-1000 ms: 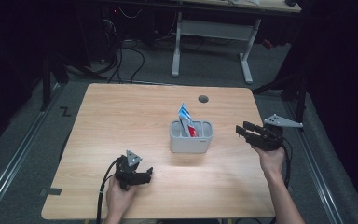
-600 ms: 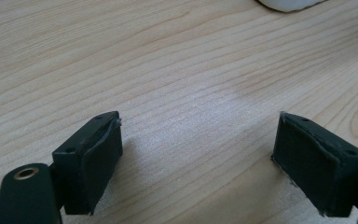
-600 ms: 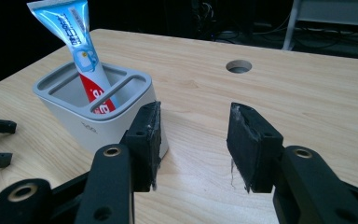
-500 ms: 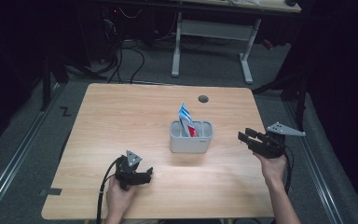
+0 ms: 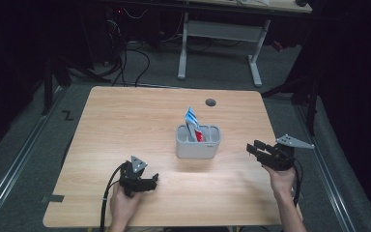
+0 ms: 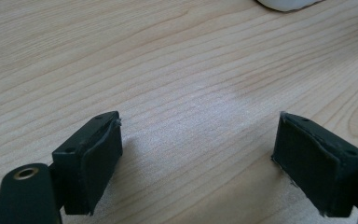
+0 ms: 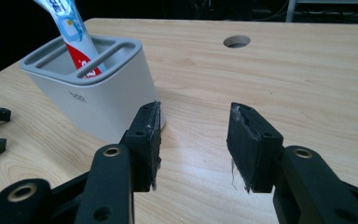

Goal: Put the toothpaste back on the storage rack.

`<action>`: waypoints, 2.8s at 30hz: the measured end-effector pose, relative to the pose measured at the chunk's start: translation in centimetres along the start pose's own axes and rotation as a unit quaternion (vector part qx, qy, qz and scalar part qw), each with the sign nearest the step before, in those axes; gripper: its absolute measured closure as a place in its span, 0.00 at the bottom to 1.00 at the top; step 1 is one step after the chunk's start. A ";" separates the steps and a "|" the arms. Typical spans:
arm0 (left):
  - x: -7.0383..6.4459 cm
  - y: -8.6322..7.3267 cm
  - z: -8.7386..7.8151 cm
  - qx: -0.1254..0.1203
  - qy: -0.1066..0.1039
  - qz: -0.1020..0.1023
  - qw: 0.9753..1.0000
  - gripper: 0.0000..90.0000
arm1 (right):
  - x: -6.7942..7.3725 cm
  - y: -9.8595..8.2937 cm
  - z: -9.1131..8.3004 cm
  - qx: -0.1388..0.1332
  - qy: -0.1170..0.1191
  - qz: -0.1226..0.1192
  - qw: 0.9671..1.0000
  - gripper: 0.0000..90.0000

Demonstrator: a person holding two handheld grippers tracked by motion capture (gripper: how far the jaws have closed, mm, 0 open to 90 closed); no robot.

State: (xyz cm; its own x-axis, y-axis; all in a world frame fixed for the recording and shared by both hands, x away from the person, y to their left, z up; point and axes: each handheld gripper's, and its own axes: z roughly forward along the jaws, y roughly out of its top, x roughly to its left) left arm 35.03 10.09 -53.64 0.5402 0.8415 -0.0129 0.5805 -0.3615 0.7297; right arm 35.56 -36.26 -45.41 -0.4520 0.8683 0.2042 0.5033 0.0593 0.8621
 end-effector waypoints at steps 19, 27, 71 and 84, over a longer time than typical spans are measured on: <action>0.0 0.0 0.0 0.000 0.000 0.000 1.000 0.17 | 0.7 -1.1 1.2 0.028 -0.005 -0.014 0.999 0.61; 0.0 0.0 0.0 0.000 0.000 0.000 1.000 0.17 | 0.6 -2.3 1.9 0.042 -0.005 -0.010 0.999 0.61; 0.0 0.0 0.0 0.000 0.000 0.000 1.000 0.17 | 3.4 -5.2 7.6 0.122 -0.029 -0.079 0.989 0.58; 0.0 0.0 0.0 0.000 0.001 -0.001 1.000 0.17 | 4.5 -5.4 8.5 0.130 -0.045 -0.105 0.985 0.50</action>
State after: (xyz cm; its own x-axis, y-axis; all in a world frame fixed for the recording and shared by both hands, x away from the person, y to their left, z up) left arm 35.02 10.07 -53.65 0.5384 0.8426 -0.0130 0.5810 -0.3600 0.7299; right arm 37.05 -28.52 -53.09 -0.5043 0.8633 -0.0179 0.5825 0.3554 0.7310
